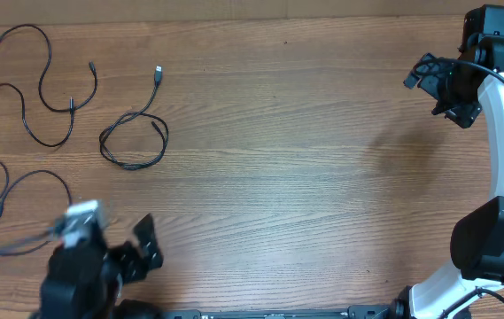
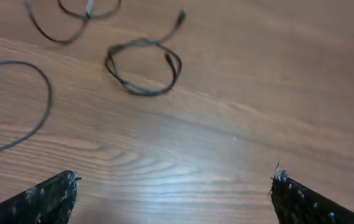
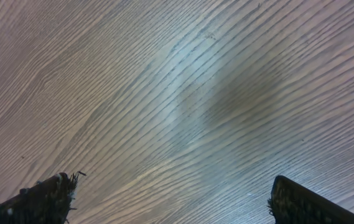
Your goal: Untangle cables
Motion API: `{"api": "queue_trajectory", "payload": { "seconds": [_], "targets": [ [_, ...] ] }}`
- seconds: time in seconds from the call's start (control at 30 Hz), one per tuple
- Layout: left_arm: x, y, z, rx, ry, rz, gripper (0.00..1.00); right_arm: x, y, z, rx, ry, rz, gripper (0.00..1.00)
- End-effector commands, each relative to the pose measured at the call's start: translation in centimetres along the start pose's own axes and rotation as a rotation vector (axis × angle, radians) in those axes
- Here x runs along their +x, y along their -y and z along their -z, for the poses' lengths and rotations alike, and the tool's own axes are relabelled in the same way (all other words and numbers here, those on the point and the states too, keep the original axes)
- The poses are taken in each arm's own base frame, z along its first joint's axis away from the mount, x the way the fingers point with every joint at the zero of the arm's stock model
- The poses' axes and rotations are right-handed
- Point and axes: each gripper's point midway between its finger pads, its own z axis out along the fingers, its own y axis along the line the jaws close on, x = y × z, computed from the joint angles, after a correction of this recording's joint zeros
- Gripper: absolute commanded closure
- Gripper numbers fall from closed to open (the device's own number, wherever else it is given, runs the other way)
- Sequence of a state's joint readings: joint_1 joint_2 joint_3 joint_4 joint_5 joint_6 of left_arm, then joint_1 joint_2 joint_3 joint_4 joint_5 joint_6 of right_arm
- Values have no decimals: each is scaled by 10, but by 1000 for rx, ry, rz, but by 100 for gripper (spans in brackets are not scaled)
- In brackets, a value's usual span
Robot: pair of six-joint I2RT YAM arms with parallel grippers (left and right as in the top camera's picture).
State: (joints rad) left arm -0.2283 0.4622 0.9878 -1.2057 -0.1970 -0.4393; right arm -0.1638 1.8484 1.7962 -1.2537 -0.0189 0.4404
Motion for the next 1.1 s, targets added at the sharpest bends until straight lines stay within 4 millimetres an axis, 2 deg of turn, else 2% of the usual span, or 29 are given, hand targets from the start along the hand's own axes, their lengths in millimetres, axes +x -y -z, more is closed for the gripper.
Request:
{"api": "queue_trajectory", "payload": {
  "seconds": [0.0, 0.13, 0.23, 0.57, 0.67, 1.07],
  "targets": [
    [9, -12, 12, 11, 87, 39, 0, -3, 0, 7, -4, 23, 1, 0],
    [22, -18, 13, 27, 121, 46, 0, -5, -1, 7, -9, 30, 1, 0],
    [36, -23, 4, 26, 119, 46, 1, -5, -1, 7, -8, 29, 1, 0],
    [74, -30, -46, 18, 96, 42, 0, -5, -1, 7, -9, 30, 1, 0],
    [78, -30, -51, 22, 102, 43, 0, -5, -1, 7, -9, 30, 1, 0],
    [77, -35, -51, -4, 109, 62, 1, -5, -1, 7, -9, 30, 1, 0]
  ]
}}
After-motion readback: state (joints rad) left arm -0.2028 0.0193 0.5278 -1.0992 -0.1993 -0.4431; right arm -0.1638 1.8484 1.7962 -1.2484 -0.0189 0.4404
